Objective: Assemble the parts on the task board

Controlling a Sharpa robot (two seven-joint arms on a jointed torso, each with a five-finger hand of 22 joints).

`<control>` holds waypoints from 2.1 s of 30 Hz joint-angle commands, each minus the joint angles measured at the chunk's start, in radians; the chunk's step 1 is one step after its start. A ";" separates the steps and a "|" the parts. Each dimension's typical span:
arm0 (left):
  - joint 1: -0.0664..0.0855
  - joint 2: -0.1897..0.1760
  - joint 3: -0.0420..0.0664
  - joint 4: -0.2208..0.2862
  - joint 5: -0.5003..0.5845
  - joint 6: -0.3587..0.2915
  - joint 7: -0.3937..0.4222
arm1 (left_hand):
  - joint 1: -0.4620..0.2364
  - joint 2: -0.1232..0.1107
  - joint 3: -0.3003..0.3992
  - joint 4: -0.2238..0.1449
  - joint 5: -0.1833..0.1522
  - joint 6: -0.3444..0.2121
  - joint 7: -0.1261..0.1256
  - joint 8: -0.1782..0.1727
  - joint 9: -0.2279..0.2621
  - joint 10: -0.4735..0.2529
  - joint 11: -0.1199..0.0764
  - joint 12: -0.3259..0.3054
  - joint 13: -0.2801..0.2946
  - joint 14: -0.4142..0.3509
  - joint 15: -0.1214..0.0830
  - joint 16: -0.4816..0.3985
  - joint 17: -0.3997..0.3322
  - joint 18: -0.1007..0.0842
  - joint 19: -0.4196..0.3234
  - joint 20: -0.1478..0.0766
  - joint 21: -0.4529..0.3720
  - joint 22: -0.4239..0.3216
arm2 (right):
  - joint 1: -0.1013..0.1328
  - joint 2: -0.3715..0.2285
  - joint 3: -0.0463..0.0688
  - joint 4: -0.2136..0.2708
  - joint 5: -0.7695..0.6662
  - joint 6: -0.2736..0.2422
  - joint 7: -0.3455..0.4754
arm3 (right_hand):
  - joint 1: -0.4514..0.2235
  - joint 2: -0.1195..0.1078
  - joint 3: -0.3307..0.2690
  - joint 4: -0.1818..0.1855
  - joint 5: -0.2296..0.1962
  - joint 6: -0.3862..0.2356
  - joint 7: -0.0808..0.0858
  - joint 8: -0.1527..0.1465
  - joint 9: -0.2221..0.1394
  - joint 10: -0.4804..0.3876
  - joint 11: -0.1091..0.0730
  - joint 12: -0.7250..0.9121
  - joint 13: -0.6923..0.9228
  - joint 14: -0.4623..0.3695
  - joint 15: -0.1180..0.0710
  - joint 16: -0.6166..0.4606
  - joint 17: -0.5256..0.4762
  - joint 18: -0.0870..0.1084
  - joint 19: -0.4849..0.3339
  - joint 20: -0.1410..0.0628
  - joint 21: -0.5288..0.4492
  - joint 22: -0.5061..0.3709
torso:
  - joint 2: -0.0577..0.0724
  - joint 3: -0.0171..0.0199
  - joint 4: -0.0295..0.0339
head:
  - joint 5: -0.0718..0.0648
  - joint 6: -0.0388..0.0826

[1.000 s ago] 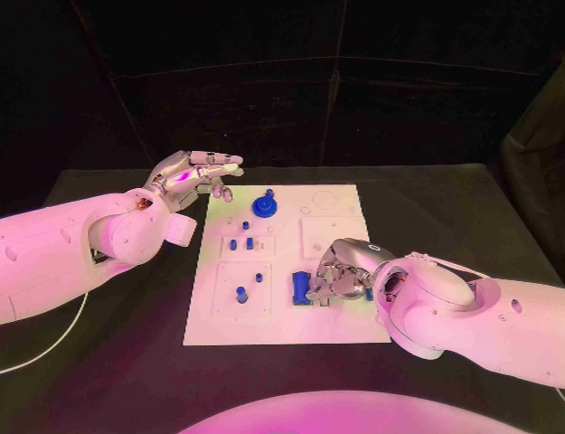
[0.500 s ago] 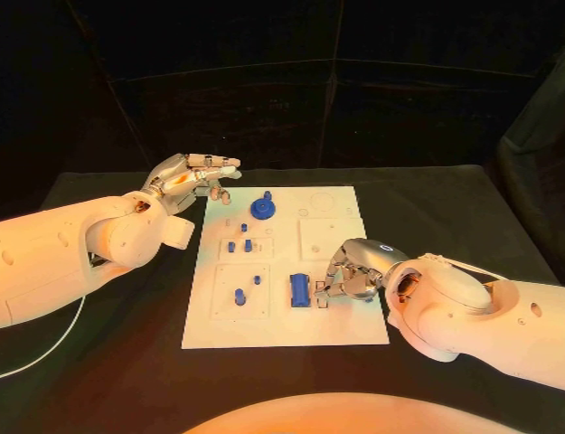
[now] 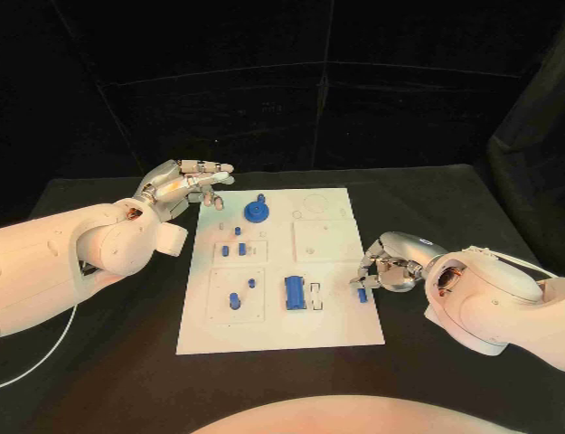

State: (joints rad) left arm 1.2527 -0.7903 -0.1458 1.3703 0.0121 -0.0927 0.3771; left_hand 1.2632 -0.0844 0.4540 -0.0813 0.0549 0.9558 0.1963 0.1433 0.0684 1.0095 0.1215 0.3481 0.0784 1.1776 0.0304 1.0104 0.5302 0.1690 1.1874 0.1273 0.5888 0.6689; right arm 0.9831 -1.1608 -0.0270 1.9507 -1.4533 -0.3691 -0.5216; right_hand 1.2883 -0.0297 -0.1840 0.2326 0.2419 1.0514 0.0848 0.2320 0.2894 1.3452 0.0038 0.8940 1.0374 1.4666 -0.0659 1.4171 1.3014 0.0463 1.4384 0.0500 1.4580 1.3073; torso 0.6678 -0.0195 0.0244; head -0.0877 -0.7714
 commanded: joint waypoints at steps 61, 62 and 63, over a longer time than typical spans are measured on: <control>0.002 -0.007 -0.001 0.005 0.003 0.018 -0.002 | 0.008 0.003 -0.007 -0.004 -0.003 -0.005 0.002 0.004 -0.001 -0.012 0.001 0.010 -0.002 -0.009 0.003 -0.002 -0.004 0.013 -0.005 0.003 -0.006 -0.003 | -0.009 0.115 -0.002 -0.069 -0.123 0.176 -0.069 | 0.193 0.137 0.128 -0.082 -0.064 0.042 -0.019 -0.027 0.010 -0.001 -0.017 -0.029 -0.007 0.055 -0.010 -0.004 0.014 -0.002 0.008 -0.012 0.001 0.098 | -0.001 -0.0005 0.0017 | 0.001 -0.013; 0.002 -0.007 -0.001 0.005 0.003 0.018 -0.002 | 0.008 0.003 -0.007 -0.004 -0.003 -0.005 0.002 0.004 -0.001 -0.012 0.001 0.010 -0.002 -0.009 0.003 -0.002 -0.004 0.013 -0.005 0.003 -0.006 -0.003 | -0.009 0.113 -0.002 -0.064 -0.094 0.160 -0.069 | 0.189 0.136 0.135 -0.080 -0.062 0.042 -0.019 -0.028 0.010 0.000 -0.017 -0.028 -0.006 0.056 -0.010 -0.003 0.015 -0.002 0.009 -0.012 0.002 0.100 | -0.002 -0.0004 0.0018 | 0.001 -0.013; 0.002 -0.006 -0.001 0.005 0.003 0.018 -0.002 | 0.008 0.003 -0.007 -0.004 -0.003 -0.005 0.002 0.004 -0.001 -0.012 0.001 0.010 -0.002 -0.009 0.003 -0.002 -0.004 0.013 -0.005 0.003 -0.006 -0.003 | -0.009 0.109 -0.001 -0.058 -0.054 0.138 -0.069 | 0.186 0.133 0.143 -0.078 -0.060 0.042 -0.019 -0.030 0.009 0.001 -0.017 -0.029 -0.006 0.056 -0.010 -0.003 0.015 -0.003 0.009 -0.012 0.002 0.100 | -0.002 -0.0006 0.0018 | 0.000 -0.012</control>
State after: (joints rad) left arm 1.2527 -0.7965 -0.1479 1.3732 0.0121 -0.0867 0.3721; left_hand 1.2632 -0.0844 0.4512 -0.0841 0.0549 0.9558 0.1962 0.1433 0.0683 1.0023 0.1216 0.3553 0.0777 1.1741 0.0340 1.0104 0.5274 0.1689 1.1874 0.1273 0.5888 0.6676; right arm 0.9796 -1.0498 -0.0235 1.8870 -1.6599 -0.1703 -0.5737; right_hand 1.4738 0.0823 -0.0459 0.1540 0.1798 1.0861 0.0654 0.1989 0.2884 1.3381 -0.0040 0.8651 1.0304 1.4620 -0.0706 1.4075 1.3082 0.0463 1.4441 0.0443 1.4541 1.3073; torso 0.6666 -0.0200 0.0260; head -0.0871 -0.7839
